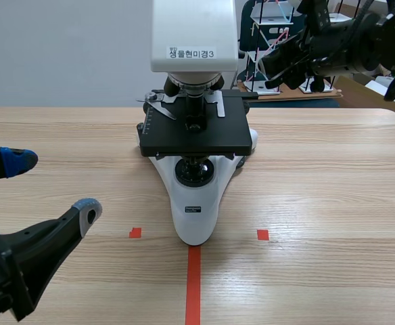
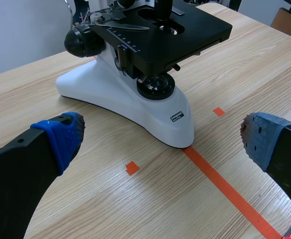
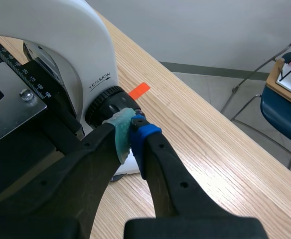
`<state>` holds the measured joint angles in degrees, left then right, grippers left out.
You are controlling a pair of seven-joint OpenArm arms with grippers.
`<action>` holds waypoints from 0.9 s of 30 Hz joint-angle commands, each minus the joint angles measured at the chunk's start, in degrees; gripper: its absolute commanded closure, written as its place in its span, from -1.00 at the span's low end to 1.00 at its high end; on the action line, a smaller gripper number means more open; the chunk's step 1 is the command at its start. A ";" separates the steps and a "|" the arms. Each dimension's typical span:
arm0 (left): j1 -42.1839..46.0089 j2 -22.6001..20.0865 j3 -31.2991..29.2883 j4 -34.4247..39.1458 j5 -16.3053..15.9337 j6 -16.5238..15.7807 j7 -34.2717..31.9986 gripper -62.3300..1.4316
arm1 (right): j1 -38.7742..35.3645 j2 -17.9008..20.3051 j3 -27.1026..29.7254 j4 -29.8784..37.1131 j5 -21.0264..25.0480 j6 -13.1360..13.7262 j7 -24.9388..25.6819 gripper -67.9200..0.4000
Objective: Return to the home posture
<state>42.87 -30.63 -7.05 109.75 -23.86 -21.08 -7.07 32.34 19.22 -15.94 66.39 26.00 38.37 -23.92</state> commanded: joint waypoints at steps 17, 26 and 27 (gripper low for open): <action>0.11 -0.02 -0.15 0.76 -0.39 -0.02 -0.79 -1.00 | 0.31 0.46 0.13 1.53 0.37 -1.05 1.25 0.99; 0.11 -0.02 -0.15 0.76 -0.39 -0.02 -0.79 -1.00 | -4.61 1.53 2.45 4.63 -0.24 -1.53 4.92 0.95; 0.11 -0.02 -0.15 0.76 -0.39 -0.02 -0.79 -1.00 | -5.90 2.05 3.08 6.03 -0.24 -1.53 5.66 0.95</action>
<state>42.87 -30.63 -7.05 109.75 -23.86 -21.08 -7.07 26.37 19.77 -14.15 69.60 25.08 36.88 -19.53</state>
